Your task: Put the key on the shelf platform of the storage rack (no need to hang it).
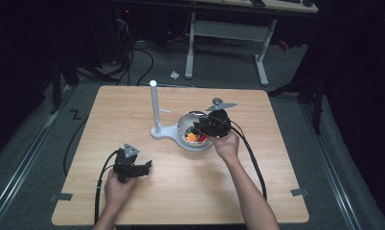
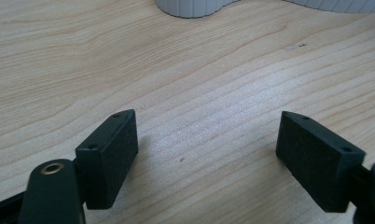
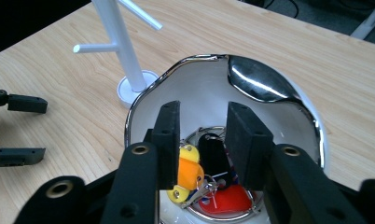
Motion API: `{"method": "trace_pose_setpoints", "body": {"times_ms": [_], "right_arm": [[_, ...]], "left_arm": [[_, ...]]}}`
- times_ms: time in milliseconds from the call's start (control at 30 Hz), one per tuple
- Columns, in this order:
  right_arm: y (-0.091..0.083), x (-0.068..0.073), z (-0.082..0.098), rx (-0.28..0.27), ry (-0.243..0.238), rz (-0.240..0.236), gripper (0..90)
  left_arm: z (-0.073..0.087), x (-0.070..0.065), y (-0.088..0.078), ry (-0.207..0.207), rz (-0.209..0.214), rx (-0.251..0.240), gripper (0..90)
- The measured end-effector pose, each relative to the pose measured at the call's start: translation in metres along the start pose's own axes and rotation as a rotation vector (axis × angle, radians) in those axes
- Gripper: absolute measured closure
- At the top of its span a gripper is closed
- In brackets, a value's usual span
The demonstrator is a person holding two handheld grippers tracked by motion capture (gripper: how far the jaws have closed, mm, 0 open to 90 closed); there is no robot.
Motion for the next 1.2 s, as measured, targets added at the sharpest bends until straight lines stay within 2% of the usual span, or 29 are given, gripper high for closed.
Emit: {"method": "trace_pose_setpoints", "body": {"times_ms": [200,400,567,767,1133,1200], "right_arm": [[-0.013,-0.003,-0.003,-0.024,0.01,0.014,57.5],[-0.024,-0.007,-0.004,-0.028,0.02,0.021,56.0],[-0.036,-0.011,-0.006,-0.054,0.024,0.035,54.7],[-0.05,-0.019,0.001,-0.066,0.052,0.057,54.4],[-0.073,-0.023,0.001,-0.092,0.047,0.095,51.5],[-0.079,-0.023,0.001,-0.102,0.059,0.097,50.9]], "left_arm": [[0.0,0.0,0.0,0.001,0.0,-0.001,21.1],[0.0,0.0,0.0,0.001,0.0,-0.001,21.1],[0.0,0.0,0.0,0.002,0.001,-0.001,21.1],[0.0,0.0,0.0,0.0,0.0,-0.001,21.1],[0.0,0.0,0.0,0.001,0.0,-0.001,21.1],[0.0,0.0,0.0,0.002,0.0,-0.001,21.1]]}}
Point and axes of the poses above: each handheld gripper's, and its own axes: y roughly forward along the jaws, z roughly out of its underside, x roughly to its left, the point moved 10 cm from there along y, roughly forward along the jaws, and after that the axes turned 4 degrees about -y, right-handed, at the moved point
